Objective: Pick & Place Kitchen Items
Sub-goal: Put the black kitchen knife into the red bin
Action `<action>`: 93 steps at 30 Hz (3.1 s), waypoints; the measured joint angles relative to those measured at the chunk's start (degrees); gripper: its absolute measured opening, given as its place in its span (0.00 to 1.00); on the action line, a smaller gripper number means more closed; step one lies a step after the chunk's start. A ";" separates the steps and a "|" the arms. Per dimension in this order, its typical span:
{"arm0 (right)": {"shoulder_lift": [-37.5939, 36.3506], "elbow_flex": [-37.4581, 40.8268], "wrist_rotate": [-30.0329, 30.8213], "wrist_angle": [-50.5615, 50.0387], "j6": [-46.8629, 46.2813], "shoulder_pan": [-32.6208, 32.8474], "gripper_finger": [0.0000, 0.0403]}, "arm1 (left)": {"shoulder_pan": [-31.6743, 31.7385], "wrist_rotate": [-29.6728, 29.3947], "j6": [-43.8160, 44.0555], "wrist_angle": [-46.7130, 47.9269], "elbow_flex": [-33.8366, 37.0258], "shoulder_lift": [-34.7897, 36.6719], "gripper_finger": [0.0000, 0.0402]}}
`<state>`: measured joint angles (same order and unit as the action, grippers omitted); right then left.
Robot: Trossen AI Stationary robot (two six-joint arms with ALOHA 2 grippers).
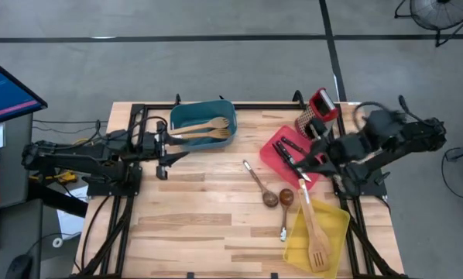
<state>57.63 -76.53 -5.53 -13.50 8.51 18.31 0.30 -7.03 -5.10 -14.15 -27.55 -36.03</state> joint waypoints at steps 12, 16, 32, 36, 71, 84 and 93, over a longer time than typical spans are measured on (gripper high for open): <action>9.18 0.05 48.27 -22.70 4.50 -0.01 0.17 | -0.02 2.38 -0.51 -0.11 0.00 0.00 0.37; 13.30 0.02 68.13 -19.91 16.00 -0.24 0.17 | -0.02 2.34 -0.56 -0.13 0.00 0.00 0.36; 19.58 0.02 87.07 2.28 52.48 -6.53 0.17 | 0.00 2.05 -0.59 -0.22 0.00 0.00 0.36; 17.66 0.00 89.82 -1.75 42.04 -7.39 0.17 | 0.00 2.07 -0.48 -0.22 0.00 0.00 0.36; 11.00 34.20 39.07 -57.24 -82.74 -1.57 0.17 | 0.00 2.05 0.06 -0.24 0.02 0.00 0.36; 7.53 41.29 32.44 -43.16 -67.89 -11.02 0.17 | -0.01 2.10 0.06 -0.22 0.02 -0.04 0.36; 8.45 41.75 30.13 -39.21 -61.88 -15.32 0.17 | 0.00 2.14 0.04 -0.20 0.02 -0.04 0.36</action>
<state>66.08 -34.79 24.60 -52.71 -53.37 2.99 0.30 -4.88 -5.06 -14.35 -27.53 -36.07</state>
